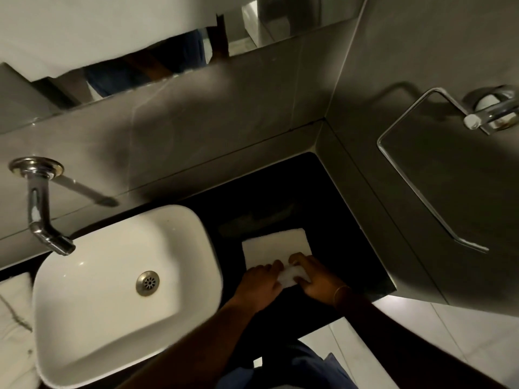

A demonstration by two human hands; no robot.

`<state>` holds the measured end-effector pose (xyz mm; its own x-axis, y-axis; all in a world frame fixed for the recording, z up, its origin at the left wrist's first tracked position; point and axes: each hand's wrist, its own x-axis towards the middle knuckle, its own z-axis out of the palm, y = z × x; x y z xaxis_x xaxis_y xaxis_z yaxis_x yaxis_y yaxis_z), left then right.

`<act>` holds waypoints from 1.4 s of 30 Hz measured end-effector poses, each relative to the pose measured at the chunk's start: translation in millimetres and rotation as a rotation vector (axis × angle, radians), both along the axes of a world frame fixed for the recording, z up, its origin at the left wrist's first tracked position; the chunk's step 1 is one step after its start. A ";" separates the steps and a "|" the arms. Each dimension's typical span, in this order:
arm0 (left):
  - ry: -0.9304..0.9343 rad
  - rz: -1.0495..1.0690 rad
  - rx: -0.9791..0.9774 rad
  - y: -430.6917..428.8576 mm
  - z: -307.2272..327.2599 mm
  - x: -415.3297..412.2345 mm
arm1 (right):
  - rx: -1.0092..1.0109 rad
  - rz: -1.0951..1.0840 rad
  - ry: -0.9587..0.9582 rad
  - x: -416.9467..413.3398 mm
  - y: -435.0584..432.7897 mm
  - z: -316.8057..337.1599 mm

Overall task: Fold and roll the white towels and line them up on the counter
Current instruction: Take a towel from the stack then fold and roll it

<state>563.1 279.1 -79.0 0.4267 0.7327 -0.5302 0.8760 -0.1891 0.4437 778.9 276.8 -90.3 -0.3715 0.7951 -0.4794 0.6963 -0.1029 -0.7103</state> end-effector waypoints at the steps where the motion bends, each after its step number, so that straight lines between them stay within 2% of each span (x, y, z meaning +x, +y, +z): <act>1: 0.005 0.019 -0.086 3.8 3.3 1.7 | -0.007 0.012 -0.016 1.7 -0.1 1.9; 4: 0.054 0.106 -0.293 9.8 1.9 9.1 | 0.076 0.055 -0.081 4.4 -9.0 -0.7; 6: 0.049 0.163 -0.364 8.9 -4.2 10.4 | 0.296 0.060 -0.189 4.3 -16.8 -7.8; 8: 0.000 0.245 -0.371 3.4 -12.0 10.7 | 0.483 0.104 -0.263 2.5 -21.2 -14.2; 10: -0.068 0.340 -0.259 -7.0 -13.9 10.1 | 0.557 0.218 -0.270 -1.7 -24.5 -16.7; 12: -0.044 0.317 -0.004 -21.1 -17.3 6.7 | 0.527 0.272 -0.243 -2.4 -31.1 -17.1; 14: 0.079 0.141 0.219 -33.7 -21.6 2.6 | 0.484 0.291 -0.248 2.1 -33.5 -18.1; 15: 0.112 0.065 0.255 -38.6 -22.4 0.0 | 0.465 0.313 -0.263 5.1 -32.8 -20.2; 19: 0.193 -0.123 0.309 -45.3 -25.8 -2.9 | 0.356 0.339 -0.256 0.2 -17.3 -10.5; 23: 0.240 -0.123 0.371 -30.5 -28.8 -2.8 | 0.301 0.291 -0.317 -5.8 3.3 -0.3; 29: 0.222 0.019 0.256 14.7 -9.9 -2.0 | 0.527 0.078 -0.166 -5.5 8.2 -5.3; 31: 0.172 0.055 0.190 25.6 -10.7 -7.1 | 0.587 0.167 -0.171 -4.4 5.9 -12.3; 34: 0.081 0.142 0.127 29.2 -19.5 -10.8 | 0.489 0.358 -0.373 -6.9 19.3 -18.8; 39: 0.060 0.330 0.348 24.2 -23.8 -12.9 | 0.427 0.404 -0.505 -29.5 51.9 -19.0; 42: 0.064 0.198 0.434 10.1 -29.4 -22.1 | 0.374 0.320 -0.481 -39.3 57.7 -20.0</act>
